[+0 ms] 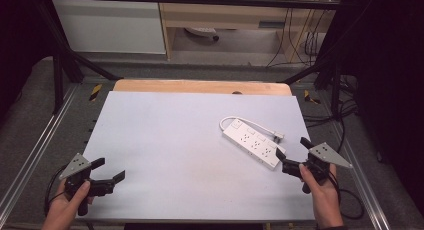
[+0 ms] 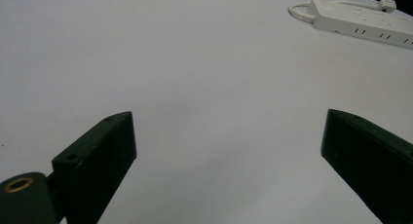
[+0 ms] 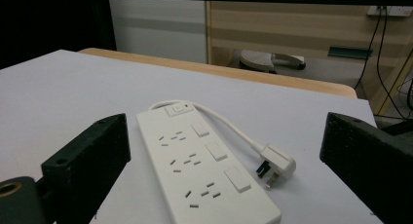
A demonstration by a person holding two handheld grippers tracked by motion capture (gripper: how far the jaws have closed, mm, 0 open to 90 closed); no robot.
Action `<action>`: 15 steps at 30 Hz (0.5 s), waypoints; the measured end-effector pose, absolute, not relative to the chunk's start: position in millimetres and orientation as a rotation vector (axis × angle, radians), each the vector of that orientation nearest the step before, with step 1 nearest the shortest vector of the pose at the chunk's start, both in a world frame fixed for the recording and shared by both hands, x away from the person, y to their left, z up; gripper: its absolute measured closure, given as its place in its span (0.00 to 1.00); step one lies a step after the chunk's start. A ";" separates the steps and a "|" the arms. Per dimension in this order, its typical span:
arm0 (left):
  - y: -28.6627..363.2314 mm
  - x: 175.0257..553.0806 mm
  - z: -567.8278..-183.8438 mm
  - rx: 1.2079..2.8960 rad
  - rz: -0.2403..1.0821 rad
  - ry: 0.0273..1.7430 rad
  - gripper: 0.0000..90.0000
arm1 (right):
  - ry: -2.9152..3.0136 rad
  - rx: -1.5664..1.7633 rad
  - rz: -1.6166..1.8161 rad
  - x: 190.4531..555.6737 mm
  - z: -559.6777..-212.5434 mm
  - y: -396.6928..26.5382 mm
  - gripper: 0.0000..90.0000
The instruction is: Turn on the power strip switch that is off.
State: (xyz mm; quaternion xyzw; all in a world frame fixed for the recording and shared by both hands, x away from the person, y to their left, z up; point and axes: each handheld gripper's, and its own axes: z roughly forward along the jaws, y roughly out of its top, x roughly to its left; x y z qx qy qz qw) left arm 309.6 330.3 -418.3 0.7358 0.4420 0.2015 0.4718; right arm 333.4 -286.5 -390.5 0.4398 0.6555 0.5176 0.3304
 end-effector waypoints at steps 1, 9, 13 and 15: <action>330.2 309.7 -418.2 1.801 0.494 1.082 0.07 | 1.719 1.154 1.352 331.4 -392.2 -286.7 0.05; 330.6 309.4 -417.5 1.796 0.495 1.082 0.07 | 1.742 1.170 1.341 323.0 -406.0 -287.6 0.05; 330.6 309.6 -417.6 1.798 0.494 1.079 0.07 | 1.765 1.177 1.337 319.9 -414.3 -285.1 0.05; 330.2 309.7 -417.6 1.794 0.490 1.082 0.07 | 1.790 1.184 1.327 319.0 -420.1 -283.3 0.05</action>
